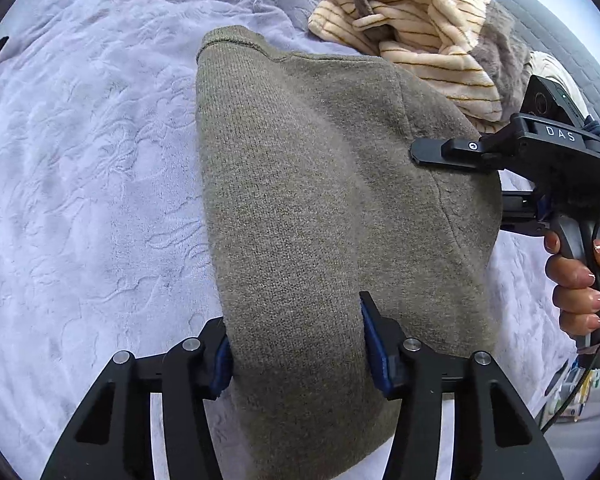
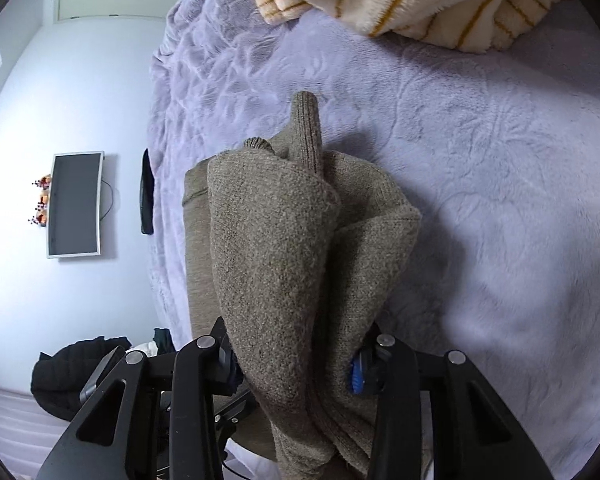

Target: Fold small clothes

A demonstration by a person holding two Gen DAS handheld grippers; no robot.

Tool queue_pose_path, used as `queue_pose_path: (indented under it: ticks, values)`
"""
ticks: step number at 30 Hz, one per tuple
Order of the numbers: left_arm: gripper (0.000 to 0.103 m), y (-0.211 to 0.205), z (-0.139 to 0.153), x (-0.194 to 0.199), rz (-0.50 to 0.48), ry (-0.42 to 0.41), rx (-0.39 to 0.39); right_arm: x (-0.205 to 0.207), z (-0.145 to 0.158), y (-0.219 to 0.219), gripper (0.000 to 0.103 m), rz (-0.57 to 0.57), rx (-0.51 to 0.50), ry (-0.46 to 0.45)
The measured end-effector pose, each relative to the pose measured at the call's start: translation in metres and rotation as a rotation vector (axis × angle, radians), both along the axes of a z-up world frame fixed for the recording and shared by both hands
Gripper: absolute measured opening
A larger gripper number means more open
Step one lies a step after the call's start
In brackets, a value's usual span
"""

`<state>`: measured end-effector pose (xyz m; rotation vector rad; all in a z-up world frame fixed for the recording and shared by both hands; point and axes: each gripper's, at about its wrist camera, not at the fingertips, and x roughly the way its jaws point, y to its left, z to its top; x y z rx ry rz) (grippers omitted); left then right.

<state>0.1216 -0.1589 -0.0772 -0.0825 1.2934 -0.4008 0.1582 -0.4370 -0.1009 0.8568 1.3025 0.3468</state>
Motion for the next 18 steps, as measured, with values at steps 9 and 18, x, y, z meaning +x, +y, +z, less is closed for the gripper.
queue_pose_path:
  ticks: [9, 18]
  values:
    - [0.055, 0.026, 0.038, -0.028, 0.004, -0.042, -0.002, -0.023, 0.034, 0.015, 0.042, 0.017, 0.014, -0.024]
    - [0.055, 0.04, 0.031, -0.041, 0.064, -0.024, 0.018, -0.04, 0.042, 0.041, 0.042, 0.004, -0.065, -0.02]
